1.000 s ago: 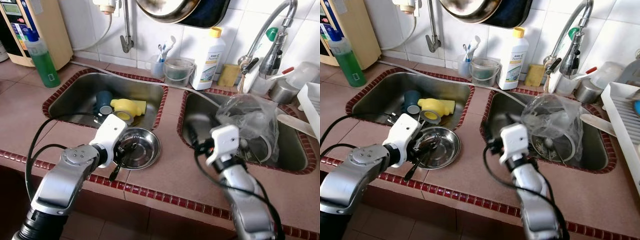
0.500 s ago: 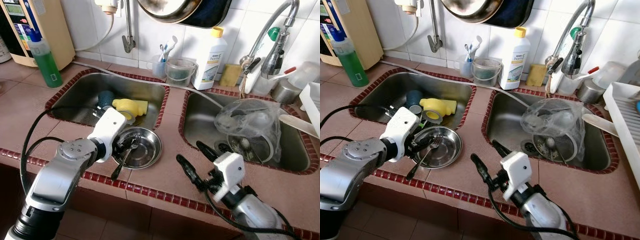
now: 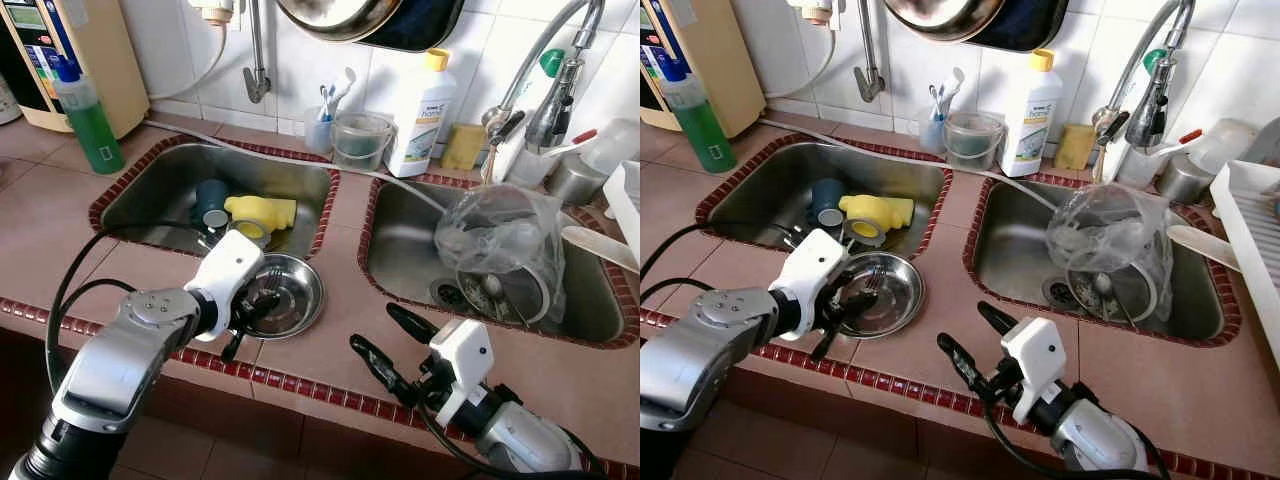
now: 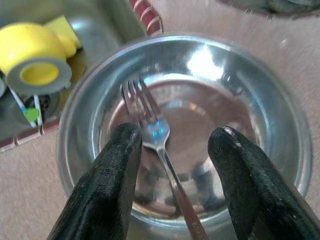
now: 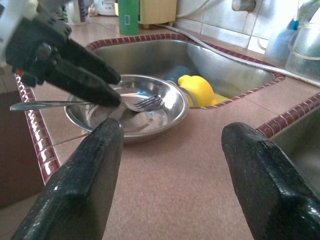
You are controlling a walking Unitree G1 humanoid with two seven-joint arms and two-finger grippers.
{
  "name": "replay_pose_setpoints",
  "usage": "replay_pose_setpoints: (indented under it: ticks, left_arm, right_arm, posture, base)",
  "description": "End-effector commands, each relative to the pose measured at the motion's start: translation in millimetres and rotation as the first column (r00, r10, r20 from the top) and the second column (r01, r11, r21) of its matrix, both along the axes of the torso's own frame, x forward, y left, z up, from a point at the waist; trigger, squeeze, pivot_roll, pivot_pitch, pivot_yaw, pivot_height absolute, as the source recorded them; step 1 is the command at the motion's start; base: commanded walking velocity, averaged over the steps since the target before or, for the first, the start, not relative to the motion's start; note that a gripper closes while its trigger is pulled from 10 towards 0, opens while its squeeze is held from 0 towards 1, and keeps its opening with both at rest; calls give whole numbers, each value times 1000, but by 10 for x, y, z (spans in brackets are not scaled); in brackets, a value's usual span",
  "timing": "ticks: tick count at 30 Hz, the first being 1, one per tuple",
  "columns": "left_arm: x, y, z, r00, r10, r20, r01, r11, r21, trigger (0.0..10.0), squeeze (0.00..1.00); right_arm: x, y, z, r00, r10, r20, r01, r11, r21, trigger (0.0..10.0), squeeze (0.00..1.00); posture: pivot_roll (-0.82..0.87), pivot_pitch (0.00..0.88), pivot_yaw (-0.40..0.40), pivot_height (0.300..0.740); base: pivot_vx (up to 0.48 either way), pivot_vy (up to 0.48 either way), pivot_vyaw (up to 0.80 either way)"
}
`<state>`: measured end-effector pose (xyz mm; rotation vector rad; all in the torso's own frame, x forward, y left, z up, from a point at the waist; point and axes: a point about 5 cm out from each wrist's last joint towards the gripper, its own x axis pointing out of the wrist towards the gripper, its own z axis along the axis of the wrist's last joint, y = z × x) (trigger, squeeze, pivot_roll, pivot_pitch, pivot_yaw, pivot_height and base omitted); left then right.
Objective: Kitchen organization
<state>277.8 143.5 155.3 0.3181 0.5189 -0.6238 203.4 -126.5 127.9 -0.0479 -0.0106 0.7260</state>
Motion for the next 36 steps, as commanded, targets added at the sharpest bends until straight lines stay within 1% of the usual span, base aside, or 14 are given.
replay_pose_setpoints:
  ticks: [1, 6, 8, 10, 14, 17, 20, 23, 25, 26, 28, 30, 32, 36]
  left_arm:
    - [-6, 8, -75, 999, 27, -42, -26, 1000, 17, 10000, 0]
    - [-12, 29, -108, 994, 67, -82, -66, 998, 22, 10000, 0]
    - [0, 34, -100, 996, 71, -60, -70, 997, 31, 10000, 0]
    - [23, 50, -105, 991, 114, -74, -111, 993, 40, 10000, 0]
    - [34, 50, -102, 990, 120, -77, -116, 992, 51, 10000, 0]
    - [51, 40, -77, 988, 128, -81, -122, 990, 77, 10000, 0]
    - [60, 38, -68, 990, 118, -73, -111, 989, 100, 10000, 0]
    - [64, 22, -43, 994, 95, -48, -90, 990, 105, 10000, 0]
    - [42, 12, -45, 996, 62, -63, -53, 991, 123, 10000, 0]
    - [42, 12, -45, 996, 62, -63, -53, 991, 123, 10000, 0]
    - [11, 6, -58, 995, 36, -91, -24, 991, 131, 10000, 0]
    - [6, 4, -59, 995, 29, -92, -17, 990, 137, 10000, 0]
    - [-32, -19, -55, 995, -18, -95, 32, 989, 145, 10000, 0]
    - [-41, -31, -51, 995, -30, -95, 45, 987, 153, 10000, 0]
  right_arm:
    - [2, 30, 56, 1000, 8, 11, -8, 1000, 3, 10000, 0]
    - [11, 39, 68, 1000, 7, 14, -7, 1000, 8, 10000, 0]
    - [11, 40, 69, 1000, 7, 13, -7, 1000, 9, 10000, 0]
    - [15, 26, 75, 1000, 4, 13, -4, 1000, 6, 10000, 0]
    - [25, 15, 80, 1000, -1, 12, 1, 1000, 5, 10000, 0]
    - [34, 7, 84, 1000, -6, 13, 6, 1000, 3, 10000, 0]
    - [37, 9, 85, 1000, -9, 15, 9, 1000, 3, 10000, 0]
    - [42, 9, 89, 1000, -12, 19, 12, 1000, 2, 10000, 0]
    - [47, 3, 88, 1000, -15, 22, 15, 1000, 0, 10000, 0]
    - [47, 3, 88, 1000, -15, 22, 15, 1000, 0, 10000, 0]
    - [53, -8, 88, 1000, -19, 25, 19, 1000, -3, 10000, 0]
    - [55, -11, 89, 999, -20, 25, 20, 1000, -4, 10000, 0]
    - [65, -18, 86, 999, -25, 28, 25, 1000, -8, 10000, 0]
    - [79, -21, 89, 999, -29, 33, 29, 1000, -8, 10000, 0]
  posture:
    - [59, 54, -19, 740]
    - [59, 58, -22, 740]
    - [59, 59, -23, 740]
    - [58, 59, -24, 740]
    - [58, 57, -23, 740]
    - [58, 53, -20, 740]
    - [58, 50, -18, 740]
    - [57, 48, -13, 740]
    - [56, 46, -10, 740]
    - [56, 46, -10, 740]
    - [55, 45, -8, 740]
    - [55, 45, -8, 740]
    - [57, 43, -5, 740]
    - [57, 43, -5, 740]
  base:
    - [0, 0, 0]
    - [0, 0, 0]
    - [0, 0, 0]
    - [0, 0, 0]
    - [0, 0, 0]
    - [0, 0, 0]
    - [0, 0, 0]
    - [0, 0, 0]
    - [0, 0, 0]
    - [0, 0, 0]
    - [0, 0, 0]
    - [0, 0, 0]
    - [0, 0, 0]
    - [0, 0, 0]
